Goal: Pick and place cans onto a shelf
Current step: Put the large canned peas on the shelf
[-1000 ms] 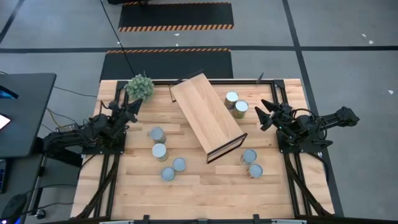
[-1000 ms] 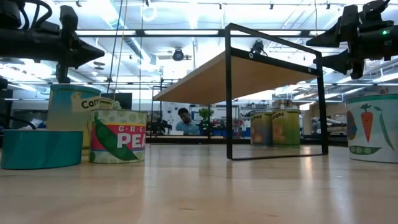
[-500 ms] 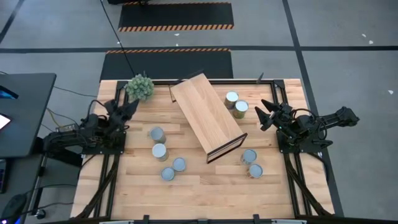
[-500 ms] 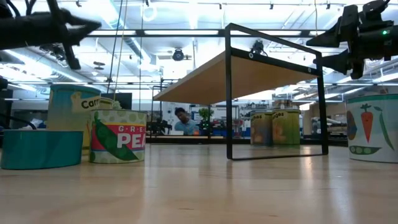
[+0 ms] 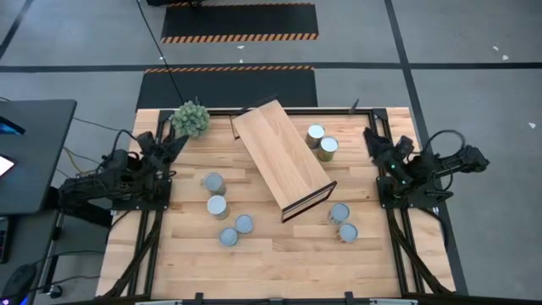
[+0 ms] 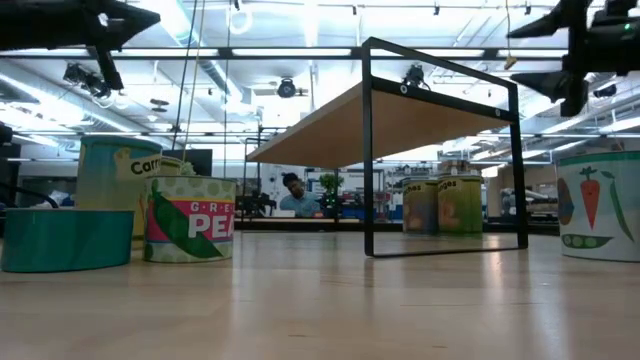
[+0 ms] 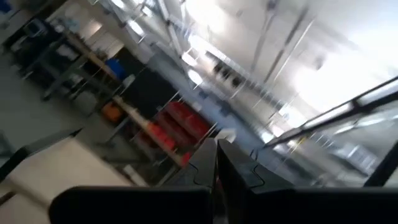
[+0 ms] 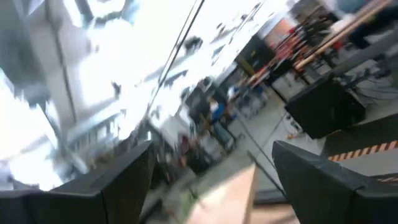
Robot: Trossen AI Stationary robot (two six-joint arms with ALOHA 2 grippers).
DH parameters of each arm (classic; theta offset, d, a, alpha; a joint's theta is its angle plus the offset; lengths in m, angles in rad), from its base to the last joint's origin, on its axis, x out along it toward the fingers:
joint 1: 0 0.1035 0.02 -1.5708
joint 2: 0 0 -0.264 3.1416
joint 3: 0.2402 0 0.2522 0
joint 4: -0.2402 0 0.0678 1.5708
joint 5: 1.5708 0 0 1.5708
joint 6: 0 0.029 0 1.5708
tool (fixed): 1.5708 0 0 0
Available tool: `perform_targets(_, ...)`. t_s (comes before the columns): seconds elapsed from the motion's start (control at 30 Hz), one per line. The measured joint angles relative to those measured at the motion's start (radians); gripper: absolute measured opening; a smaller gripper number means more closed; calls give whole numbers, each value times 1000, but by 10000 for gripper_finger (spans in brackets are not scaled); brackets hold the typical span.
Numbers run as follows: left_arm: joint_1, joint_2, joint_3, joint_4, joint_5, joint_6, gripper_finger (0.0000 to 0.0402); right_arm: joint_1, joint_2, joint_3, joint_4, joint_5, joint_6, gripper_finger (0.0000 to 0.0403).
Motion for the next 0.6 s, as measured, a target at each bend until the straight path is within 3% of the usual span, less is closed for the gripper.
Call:
perform_targets(0.13, 0, 15, 42, -111, 2, 3, 54, -5, 0, 0, 112, 6, 1, 332)
perform_targets(0.4, 0, 73, 101, -134, 31, 83, 160, -31, 0, 0, 97, 54, 79, 332)
perform_targets(0.6, 0, 124, 177, -206, 47, 97, 197, -52, 0, 0, 97, 1, 84, 332)
